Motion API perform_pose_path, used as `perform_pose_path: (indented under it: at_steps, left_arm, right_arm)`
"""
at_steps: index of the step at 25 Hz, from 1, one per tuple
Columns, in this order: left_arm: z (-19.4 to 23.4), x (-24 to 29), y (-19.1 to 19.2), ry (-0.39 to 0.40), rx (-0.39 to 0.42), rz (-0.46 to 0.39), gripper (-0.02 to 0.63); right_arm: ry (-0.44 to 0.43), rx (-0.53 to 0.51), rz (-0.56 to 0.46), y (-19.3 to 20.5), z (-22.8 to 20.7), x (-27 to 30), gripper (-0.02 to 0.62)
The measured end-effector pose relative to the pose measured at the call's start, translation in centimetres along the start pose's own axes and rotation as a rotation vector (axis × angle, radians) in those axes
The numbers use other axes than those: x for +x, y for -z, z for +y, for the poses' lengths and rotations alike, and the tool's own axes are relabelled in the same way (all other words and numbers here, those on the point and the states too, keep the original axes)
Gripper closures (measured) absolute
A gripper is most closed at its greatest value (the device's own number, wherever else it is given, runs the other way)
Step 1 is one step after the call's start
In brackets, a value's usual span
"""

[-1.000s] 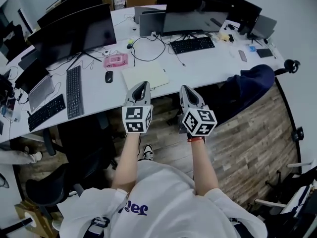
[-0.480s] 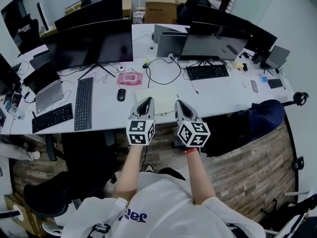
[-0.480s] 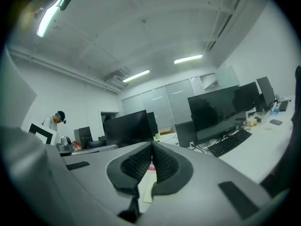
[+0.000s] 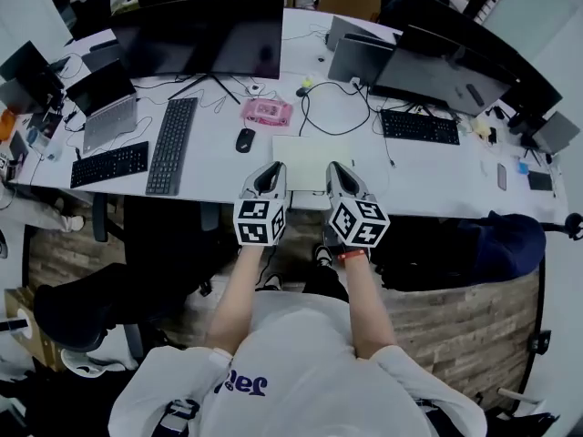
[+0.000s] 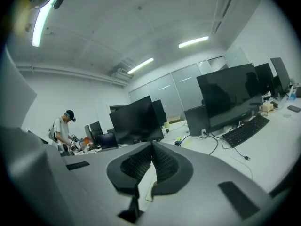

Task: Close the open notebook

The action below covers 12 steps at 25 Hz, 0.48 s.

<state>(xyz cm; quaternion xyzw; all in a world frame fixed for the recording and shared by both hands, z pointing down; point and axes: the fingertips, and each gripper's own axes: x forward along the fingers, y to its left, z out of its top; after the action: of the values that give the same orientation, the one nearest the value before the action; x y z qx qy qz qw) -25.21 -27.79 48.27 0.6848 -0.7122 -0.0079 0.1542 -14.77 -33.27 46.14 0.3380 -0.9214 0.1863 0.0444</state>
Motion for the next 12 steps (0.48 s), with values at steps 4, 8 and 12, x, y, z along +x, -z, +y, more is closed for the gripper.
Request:
perform_pose_path:
  at_steps: [4,8,12]
  left_arm:
    - [0.6,1.7,2.9,-0.056,-0.046,0.055,0.586]
    - [1.8,3.4,6.4,-0.097,-0.103,0.113,0.583]
    - [3.6,5.0,9.6,-0.143,-0.175,0.166,0.546]
  right_arm:
    - [-0.042,0.038,0.046,1.1,-1.9,2.3,0.580]
    - [-0.069,0.062,0.101,3.4,-3.3,4.3,0.580]
    - [-0.087,0.077,0.161,5.7,-4.5,6.0,0.580]
